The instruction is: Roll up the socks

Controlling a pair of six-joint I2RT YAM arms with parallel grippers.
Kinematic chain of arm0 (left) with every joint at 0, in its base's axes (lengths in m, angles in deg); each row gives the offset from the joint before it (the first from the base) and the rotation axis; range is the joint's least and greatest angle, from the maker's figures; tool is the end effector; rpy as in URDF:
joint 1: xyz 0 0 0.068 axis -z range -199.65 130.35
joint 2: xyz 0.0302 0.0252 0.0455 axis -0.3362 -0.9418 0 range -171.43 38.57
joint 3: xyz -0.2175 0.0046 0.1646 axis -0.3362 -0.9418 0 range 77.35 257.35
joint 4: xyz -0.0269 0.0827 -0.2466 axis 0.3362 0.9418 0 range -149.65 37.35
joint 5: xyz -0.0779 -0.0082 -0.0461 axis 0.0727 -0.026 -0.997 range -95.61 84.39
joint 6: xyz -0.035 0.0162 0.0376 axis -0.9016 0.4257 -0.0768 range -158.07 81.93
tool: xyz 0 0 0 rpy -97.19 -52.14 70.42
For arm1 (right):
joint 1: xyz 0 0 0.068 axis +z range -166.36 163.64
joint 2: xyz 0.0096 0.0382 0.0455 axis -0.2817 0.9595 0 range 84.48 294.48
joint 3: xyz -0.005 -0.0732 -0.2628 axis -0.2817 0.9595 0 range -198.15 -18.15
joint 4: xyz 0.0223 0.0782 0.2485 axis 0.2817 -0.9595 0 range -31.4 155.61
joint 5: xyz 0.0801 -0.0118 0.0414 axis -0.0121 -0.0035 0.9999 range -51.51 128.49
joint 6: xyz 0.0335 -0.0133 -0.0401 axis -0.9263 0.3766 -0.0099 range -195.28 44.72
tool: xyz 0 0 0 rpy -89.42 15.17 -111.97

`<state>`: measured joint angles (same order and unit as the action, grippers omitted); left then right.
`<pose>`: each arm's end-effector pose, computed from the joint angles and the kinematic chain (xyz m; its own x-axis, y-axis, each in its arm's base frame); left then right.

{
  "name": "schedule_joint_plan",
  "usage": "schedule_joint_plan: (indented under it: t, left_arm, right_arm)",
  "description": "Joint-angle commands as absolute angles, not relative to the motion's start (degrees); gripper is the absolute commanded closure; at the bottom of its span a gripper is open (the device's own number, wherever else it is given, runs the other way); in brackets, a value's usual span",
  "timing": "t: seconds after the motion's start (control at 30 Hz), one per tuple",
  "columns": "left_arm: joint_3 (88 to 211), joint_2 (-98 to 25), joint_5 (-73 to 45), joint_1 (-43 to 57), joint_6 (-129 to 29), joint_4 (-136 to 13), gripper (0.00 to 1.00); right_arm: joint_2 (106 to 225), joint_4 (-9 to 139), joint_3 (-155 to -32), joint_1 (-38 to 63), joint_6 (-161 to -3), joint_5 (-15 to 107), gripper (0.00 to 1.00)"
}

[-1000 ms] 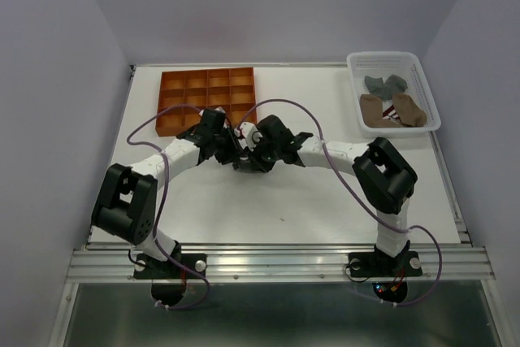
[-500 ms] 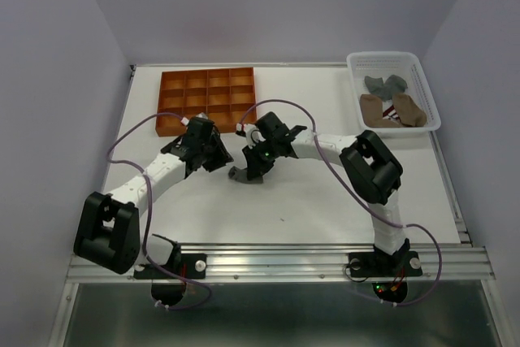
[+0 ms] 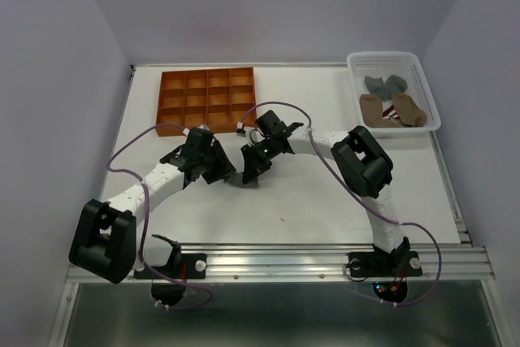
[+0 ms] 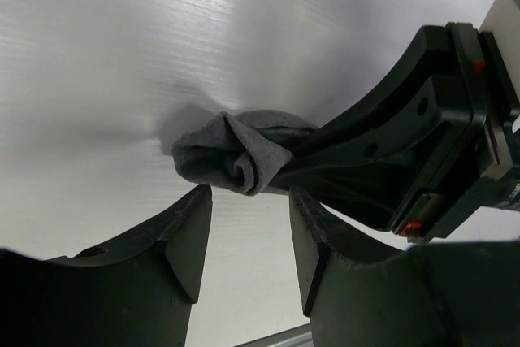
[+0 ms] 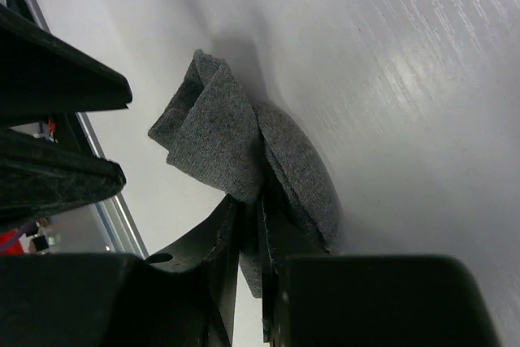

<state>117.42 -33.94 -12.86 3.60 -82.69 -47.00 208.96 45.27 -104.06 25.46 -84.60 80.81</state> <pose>0.2342 -0.1054 0.2072 -0.7956 -0.4165 -0.4398 -0.1201 0.8201 -0.5595 0.3196 0.3181 0.1393 -0.7516 -0.5118 -0.4162 -0.6388 0.4073 0.6527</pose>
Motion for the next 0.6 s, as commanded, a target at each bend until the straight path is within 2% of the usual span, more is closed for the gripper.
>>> schedule_joint_plan:
  t: [0.0,0.23,0.37,0.4,0.47,0.57]
  left_arm:
    - [117.0,-34.3,-14.4,4.9,-81.8,-49.9,0.46]
    - [118.7,-38.6,-13.9,6.5,-79.9,-50.9,0.46]
    - [119.4,-40.8,-13.2,6.6,-79.6,-50.2,0.50]
    - [119.5,-40.9,-13.0,6.6,-79.6,-50.1,0.53]
    - [119.6,-41.1,-11.6,6.6,-80.1,-49.5,0.65]
    - [120.1,-41.5,-9.9,6.6,-81.0,-48.8,0.74]
  right_arm:
    - [211.6,42.2,-106.2,24.9,-85.8,80.9,0.89]
    - [213.4,41.1,-107.7,24.4,-86.1,82.6,0.88]
    - [213.9,41.0,-108.5,24.4,-86.3,83.0,0.87]
    - [213.9,41.0,-108.6,24.4,-86.4,83.0,0.86]
    - [213.9,40.8,-108.6,24.4,-86.0,83.2,0.83]
    - [213.7,39.9,-108.9,24.4,-84.2,83.5,0.76]
